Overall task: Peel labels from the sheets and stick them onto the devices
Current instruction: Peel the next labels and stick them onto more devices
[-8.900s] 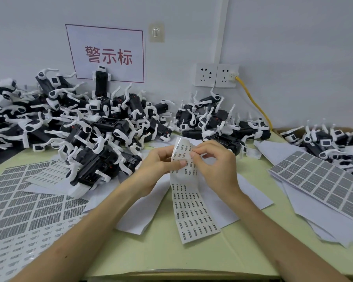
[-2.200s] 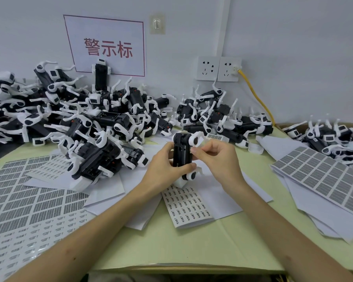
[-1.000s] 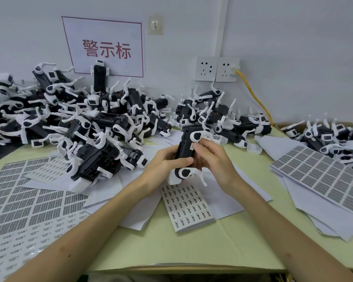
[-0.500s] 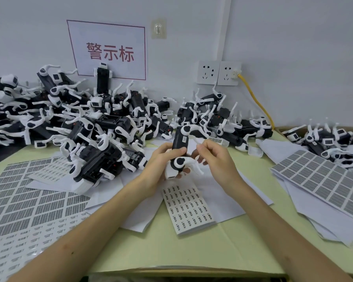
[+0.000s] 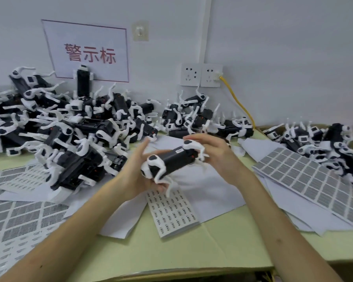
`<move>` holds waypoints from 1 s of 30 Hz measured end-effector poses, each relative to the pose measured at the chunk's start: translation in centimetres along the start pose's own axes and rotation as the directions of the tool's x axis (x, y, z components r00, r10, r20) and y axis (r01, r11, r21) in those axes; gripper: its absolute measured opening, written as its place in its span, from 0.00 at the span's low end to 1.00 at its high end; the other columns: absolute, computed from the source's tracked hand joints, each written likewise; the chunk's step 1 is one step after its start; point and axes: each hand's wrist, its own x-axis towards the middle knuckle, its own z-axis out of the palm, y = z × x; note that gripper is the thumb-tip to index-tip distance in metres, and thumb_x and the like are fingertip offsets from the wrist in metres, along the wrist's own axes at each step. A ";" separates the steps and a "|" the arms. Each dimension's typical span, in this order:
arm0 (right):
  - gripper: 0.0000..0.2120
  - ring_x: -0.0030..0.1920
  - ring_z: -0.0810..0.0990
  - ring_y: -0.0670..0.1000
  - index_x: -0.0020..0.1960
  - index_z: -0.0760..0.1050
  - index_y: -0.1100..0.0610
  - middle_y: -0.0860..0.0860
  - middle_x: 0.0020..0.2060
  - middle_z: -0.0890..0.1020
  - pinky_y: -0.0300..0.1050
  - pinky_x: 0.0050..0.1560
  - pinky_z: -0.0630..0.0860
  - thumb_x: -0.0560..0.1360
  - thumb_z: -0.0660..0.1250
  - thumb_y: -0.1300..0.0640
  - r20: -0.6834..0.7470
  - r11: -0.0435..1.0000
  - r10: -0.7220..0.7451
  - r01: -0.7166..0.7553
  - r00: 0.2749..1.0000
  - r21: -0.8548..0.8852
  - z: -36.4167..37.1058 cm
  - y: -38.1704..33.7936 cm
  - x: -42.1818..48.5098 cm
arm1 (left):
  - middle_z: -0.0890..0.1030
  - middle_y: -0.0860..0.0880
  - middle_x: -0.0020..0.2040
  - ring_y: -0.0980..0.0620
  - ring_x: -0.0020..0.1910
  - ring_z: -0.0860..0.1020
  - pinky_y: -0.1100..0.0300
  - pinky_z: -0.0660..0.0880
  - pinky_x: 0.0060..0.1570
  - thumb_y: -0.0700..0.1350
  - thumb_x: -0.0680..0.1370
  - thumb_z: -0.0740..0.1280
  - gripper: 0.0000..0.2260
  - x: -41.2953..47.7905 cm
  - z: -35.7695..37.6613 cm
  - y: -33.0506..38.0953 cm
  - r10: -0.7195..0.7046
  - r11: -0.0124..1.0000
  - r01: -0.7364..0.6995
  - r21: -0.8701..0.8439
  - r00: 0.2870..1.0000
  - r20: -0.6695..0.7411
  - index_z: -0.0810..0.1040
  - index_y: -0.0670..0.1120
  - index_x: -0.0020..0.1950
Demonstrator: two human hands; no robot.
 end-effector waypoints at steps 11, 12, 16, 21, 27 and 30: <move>0.05 0.29 0.77 0.52 0.50 0.81 0.61 0.53 0.37 0.81 0.41 0.34 0.76 0.80 0.68 0.60 -0.064 0.988 0.155 -0.155 0.986 -0.004 -1.1 0.3 0.0 | 0.78 0.38 0.68 0.38 0.50 0.87 0.52 0.85 0.37 0.59 0.85 0.59 0.26 0.5 -1.1 0.1 0.082 0.956 -0.139 -0.259 0.972 -0.221 0.71 0.43 0.75; 0.06 0.28 0.76 0.51 0.48 0.80 0.61 0.52 0.35 0.80 0.41 0.32 0.75 0.80 0.67 0.60 -0.141 0.988 0.152 -0.144 0.978 0.064 -1.4 0.0 0.0 | 0.79 0.38 0.68 0.38 0.50 0.87 0.52 0.85 0.37 0.58 0.85 0.59 0.25 0.6 -1.3 0.1 0.097 0.956 -0.160 -0.245 0.963 -0.251 0.71 0.43 0.75; 0.03 0.38 0.84 0.50 0.52 0.77 0.58 0.52 0.42 0.82 0.42 0.42 0.80 0.83 0.65 0.59 -0.481 0.785 0.053 0.262 0.875 0.562 -3.9 -0.9 0.1 | 0.82 0.39 0.65 0.39 0.50 0.87 0.50 0.86 0.39 0.55 0.85 0.58 0.23 0.6 -1.9 0.4 0.151 0.944 -0.230 -0.238 0.939 -0.310 0.72 0.43 0.74; 0.23 0.58 0.85 0.56 0.72 0.63 0.50 0.52 0.58 0.81 0.46 0.52 0.79 0.82 0.67 0.62 -0.529 0.789 0.147 0.223 0.835 0.572 -5.0 -0.5 -0.2 | 0.84 0.41 0.63 0.37 0.52 0.86 0.46 0.85 0.46 0.56 0.86 0.56 0.22 1.1 -1.7 0.2 0.159 0.962 -0.221 -0.163 0.933 -0.323 0.74 0.44 0.73; 0.14 0.39 0.85 0.47 0.61 0.78 0.52 0.51 0.50 0.86 0.39 0.43 0.75 0.78 0.70 0.62 -0.504 0.938 0.211 -0.029 0.838 0.345 -2.3 0.0 -0.3 | 0.87 0.43 0.57 0.39 0.48 0.88 0.47 0.77 0.49 0.57 0.86 0.55 0.20 1.7 -2.1 0.0 0.150 0.975 -0.197 -0.101 0.923 -0.354 0.77 0.46 0.67; 0.08 0.34 0.82 0.47 0.54 0.81 0.53 0.49 0.48 0.85 0.40 0.40 0.74 0.78 0.69 0.63 -0.496 0.997 0.047 -0.073 0.867 -0.032 -1.3 0.6 -0.2 | 0.87 0.44 0.54 0.43 0.42 0.88 0.51 0.80 0.43 0.52 0.86 0.57 0.16 1.8 -1.8 0.1 0.140 0.988 -0.155 -0.008 0.907 -0.397 0.78 0.46 0.64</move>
